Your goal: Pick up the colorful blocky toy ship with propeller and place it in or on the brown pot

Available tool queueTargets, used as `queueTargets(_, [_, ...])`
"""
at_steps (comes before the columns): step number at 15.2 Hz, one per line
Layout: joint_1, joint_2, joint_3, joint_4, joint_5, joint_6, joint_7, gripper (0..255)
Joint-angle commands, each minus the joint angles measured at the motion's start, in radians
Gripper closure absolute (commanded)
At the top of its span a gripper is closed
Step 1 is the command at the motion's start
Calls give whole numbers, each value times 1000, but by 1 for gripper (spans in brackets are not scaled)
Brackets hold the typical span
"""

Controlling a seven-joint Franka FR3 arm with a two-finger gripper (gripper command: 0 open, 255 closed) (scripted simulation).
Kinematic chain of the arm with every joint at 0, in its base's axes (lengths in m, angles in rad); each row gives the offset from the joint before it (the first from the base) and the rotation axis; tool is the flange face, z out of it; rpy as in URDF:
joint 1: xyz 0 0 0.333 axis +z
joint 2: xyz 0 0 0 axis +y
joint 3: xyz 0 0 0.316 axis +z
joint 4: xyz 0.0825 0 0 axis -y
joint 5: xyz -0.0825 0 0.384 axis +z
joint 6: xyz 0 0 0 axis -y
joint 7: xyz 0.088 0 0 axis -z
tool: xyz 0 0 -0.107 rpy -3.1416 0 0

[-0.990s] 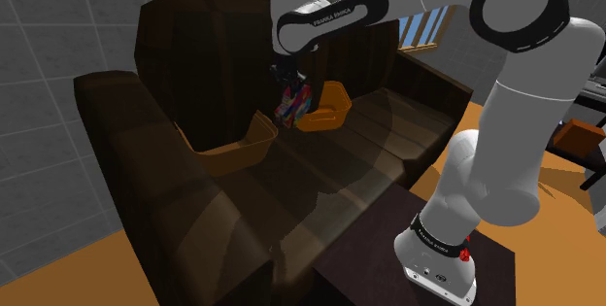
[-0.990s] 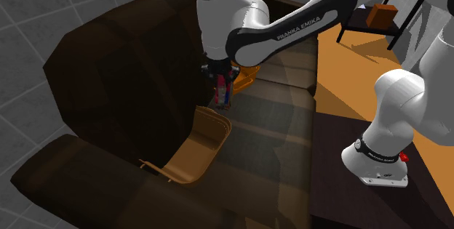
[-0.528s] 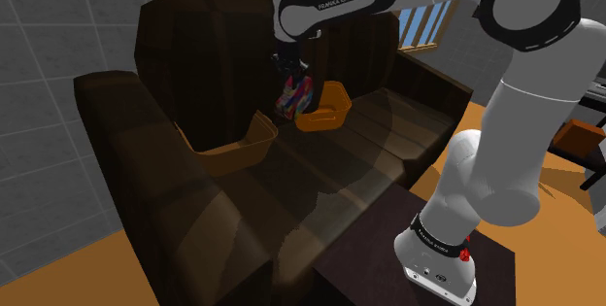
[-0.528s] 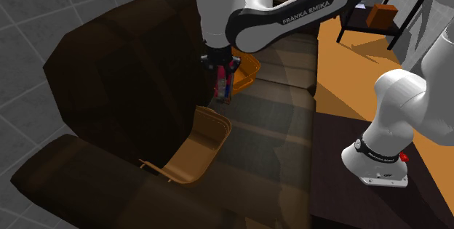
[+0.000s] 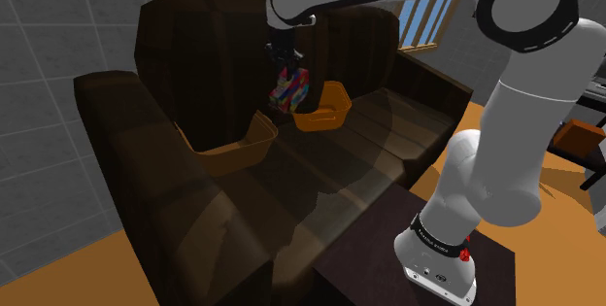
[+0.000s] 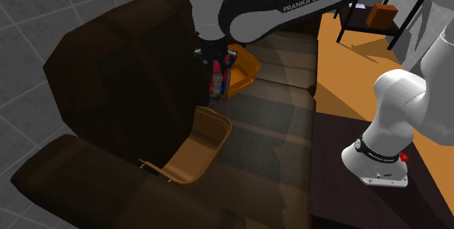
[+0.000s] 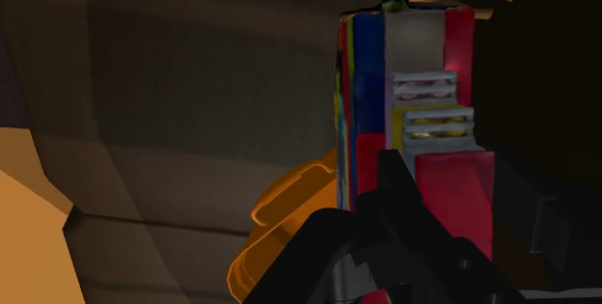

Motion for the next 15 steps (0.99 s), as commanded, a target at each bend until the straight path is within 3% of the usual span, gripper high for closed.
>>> queueTargets(1, [16,40,16,56,14,-24,25,255])
queueTargets(9, [74,234,73,349,70,-157,115,255])
queueTargets(15, [98,448,106,698,115,-312,166,255])
